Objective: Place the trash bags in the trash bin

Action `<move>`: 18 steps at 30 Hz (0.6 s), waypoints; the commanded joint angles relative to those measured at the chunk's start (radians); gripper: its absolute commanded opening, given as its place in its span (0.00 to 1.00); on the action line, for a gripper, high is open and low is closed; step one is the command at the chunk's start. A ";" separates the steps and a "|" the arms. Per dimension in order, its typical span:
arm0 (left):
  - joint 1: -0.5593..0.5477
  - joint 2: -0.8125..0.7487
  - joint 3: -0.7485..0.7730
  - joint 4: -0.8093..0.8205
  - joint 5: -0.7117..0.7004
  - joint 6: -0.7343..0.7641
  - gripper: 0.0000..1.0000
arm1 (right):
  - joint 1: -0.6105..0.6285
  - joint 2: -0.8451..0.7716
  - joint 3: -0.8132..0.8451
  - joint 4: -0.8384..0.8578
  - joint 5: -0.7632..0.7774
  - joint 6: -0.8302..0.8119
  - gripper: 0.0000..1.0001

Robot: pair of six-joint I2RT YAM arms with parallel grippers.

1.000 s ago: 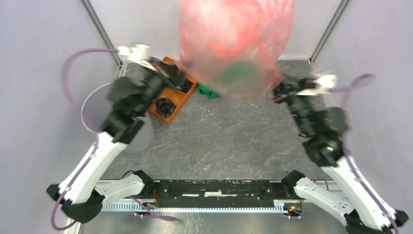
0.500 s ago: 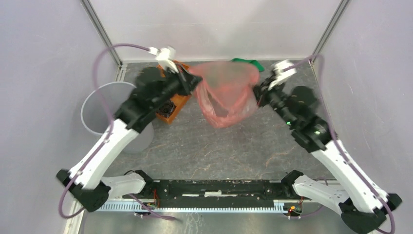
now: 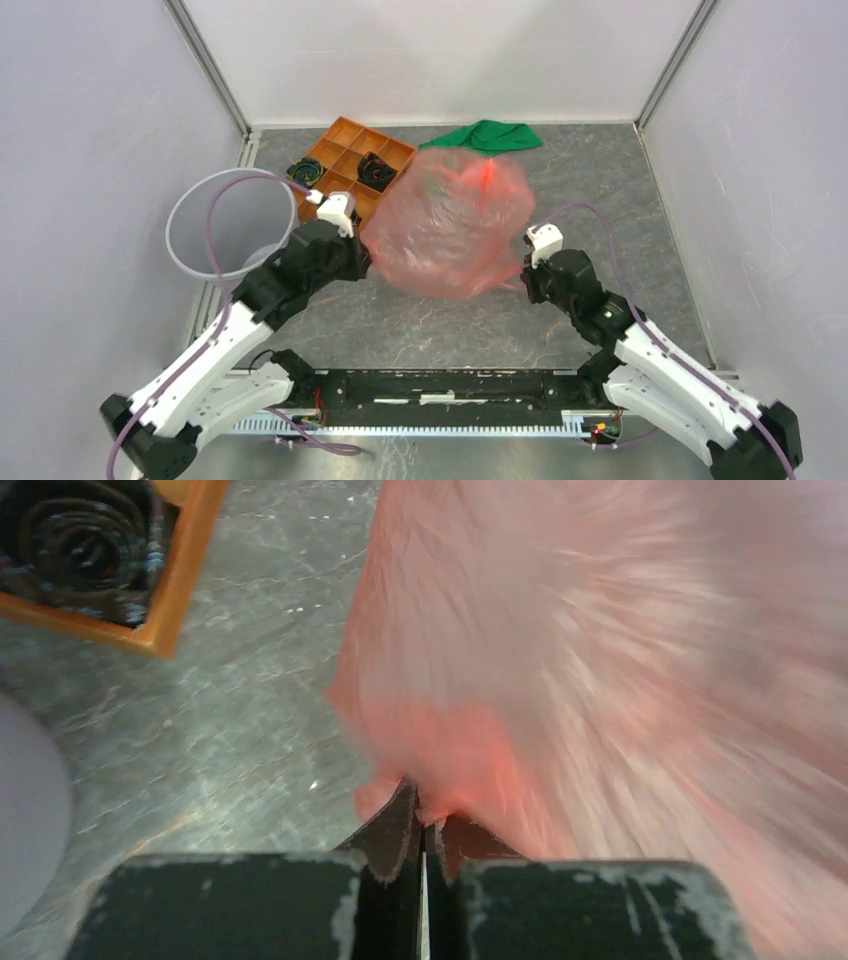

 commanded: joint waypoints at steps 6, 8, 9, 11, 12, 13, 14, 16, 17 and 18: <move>0.002 -0.103 0.273 -0.103 0.141 0.113 0.02 | -0.001 -0.126 0.229 -0.078 -0.008 -0.012 0.01; 0.002 -0.082 0.307 -0.079 0.224 0.134 0.02 | 0.000 -0.111 0.294 -0.105 -0.002 -0.036 0.01; 0.002 -0.067 0.324 -0.062 0.269 0.148 0.02 | 0.000 -0.097 0.326 -0.118 -0.022 -0.055 0.01; 0.001 -0.026 0.360 -0.025 0.340 0.153 0.02 | 0.000 -0.050 0.408 -0.138 -0.106 -0.114 0.01; 0.001 0.001 0.378 0.005 0.387 0.146 0.02 | 0.001 -0.023 0.450 -0.138 -0.137 -0.135 0.01; 0.001 0.028 0.394 0.038 0.432 0.136 0.02 | 0.000 0.001 0.491 -0.139 -0.168 -0.150 0.01; -0.003 0.059 0.413 0.075 0.463 0.121 0.02 | 0.000 0.028 0.525 -0.131 -0.211 -0.153 0.01; -0.024 0.116 0.455 0.131 0.492 0.098 0.02 | 0.000 0.073 0.590 -0.113 -0.278 -0.185 0.01; -0.045 0.144 0.477 0.150 0.497 0.092 0.02 | 0.001 0.091 0.620 -0.098 -0.310 -0.182 0.01; -0.072 0.169 0.495 0.167 0.492 0.087 0.02 | 0.001 0.103 0.637 -0.080 -0.334 -0.169 0.01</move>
